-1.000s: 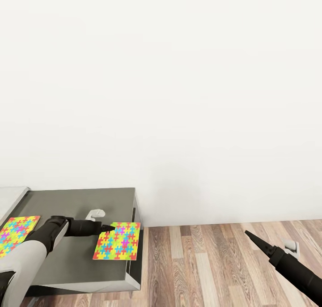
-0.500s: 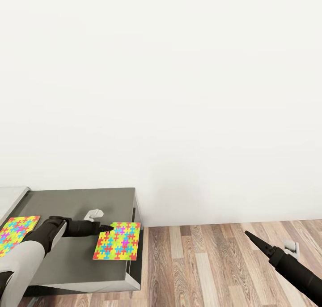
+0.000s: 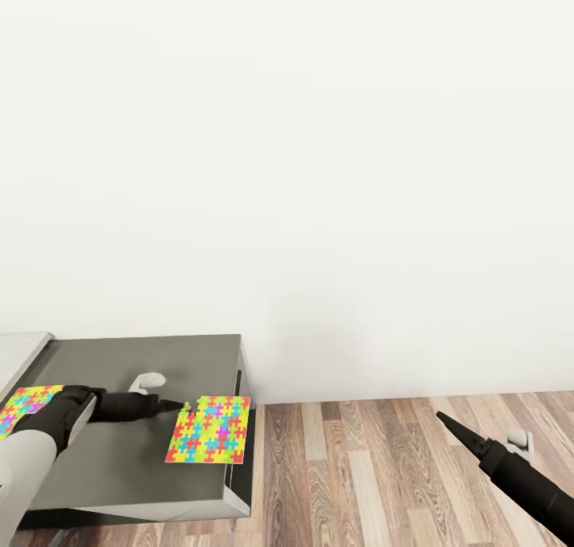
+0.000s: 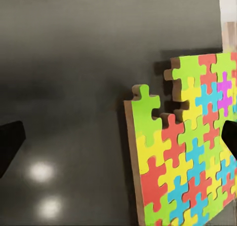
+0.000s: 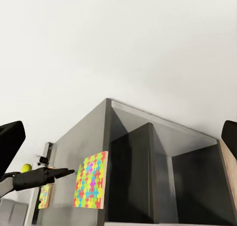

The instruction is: Put all the toys in the child's room - the three board games (two on the bed and one on the table), the two jigsaw puzzles on the table, and the tennis ball on the table - inside the toy box on the table in the child's room.

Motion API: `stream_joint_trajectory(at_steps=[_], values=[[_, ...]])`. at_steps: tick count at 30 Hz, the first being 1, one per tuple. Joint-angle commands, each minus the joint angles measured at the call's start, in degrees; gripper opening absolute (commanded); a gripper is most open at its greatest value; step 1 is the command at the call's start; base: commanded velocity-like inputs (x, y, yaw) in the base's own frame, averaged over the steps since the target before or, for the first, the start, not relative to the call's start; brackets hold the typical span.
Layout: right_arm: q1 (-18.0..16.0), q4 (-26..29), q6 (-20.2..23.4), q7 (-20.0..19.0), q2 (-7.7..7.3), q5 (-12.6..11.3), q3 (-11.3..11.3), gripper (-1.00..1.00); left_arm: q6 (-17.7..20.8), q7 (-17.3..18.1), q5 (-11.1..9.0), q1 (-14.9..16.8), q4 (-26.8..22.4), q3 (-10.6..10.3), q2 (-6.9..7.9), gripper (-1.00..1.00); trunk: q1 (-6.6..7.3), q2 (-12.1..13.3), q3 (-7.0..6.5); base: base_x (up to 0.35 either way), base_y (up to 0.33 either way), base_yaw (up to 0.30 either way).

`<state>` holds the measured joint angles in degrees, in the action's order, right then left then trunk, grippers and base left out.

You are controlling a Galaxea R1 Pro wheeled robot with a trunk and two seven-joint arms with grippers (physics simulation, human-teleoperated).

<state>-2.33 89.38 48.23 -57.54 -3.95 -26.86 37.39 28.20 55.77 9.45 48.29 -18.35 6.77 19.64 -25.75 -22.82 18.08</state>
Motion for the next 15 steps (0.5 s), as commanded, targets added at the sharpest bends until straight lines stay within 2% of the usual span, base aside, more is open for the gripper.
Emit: stream_joint_trajectory(at_steps=[1,5,9,12,15], values=[[0.0,0.0,0.3,-0.1,0.00,-0.1,0.0,1.00,0.5,0.6,0.6,0.0,-0.5,0.7,0.03,1.00,-0.03,-0.1,0.10,0.000,0.000,0.000],[0.0,0.0,0.3,-0.1,0.04,0.1,0.0,1.00,1.2,2.4,0.5,0.1,-2.5,2.5,0.36,1.00,-0.03,-0.1,0.10,0.000,0.000,0.000],[0.0,0.0,0.3,0.0,0.07,0.3,0.0,1.00,4.7,7.1,0.5,0.1,-5.1,5.9,1.03,1.00,-0.03,-0.1,0.10,0.000,0.000,0.000],[0.0,0.0,0.2,0.0,0.08,0.3,0.0,1.00,6.4,10.7,0.7,0.0,-7.4,7.3,1.39,1.00,-0.03,-0.1,0.10,0.000,0.000,0.000],[0.0,0.0,0.2,0.0,0.12,0.4,0.0,1.00,7.1,13.5,0.7,0.0,-8.5,7.8,1.92,1.00,-0.03,-0.1,0.10,0.000,0.000,0.000]])
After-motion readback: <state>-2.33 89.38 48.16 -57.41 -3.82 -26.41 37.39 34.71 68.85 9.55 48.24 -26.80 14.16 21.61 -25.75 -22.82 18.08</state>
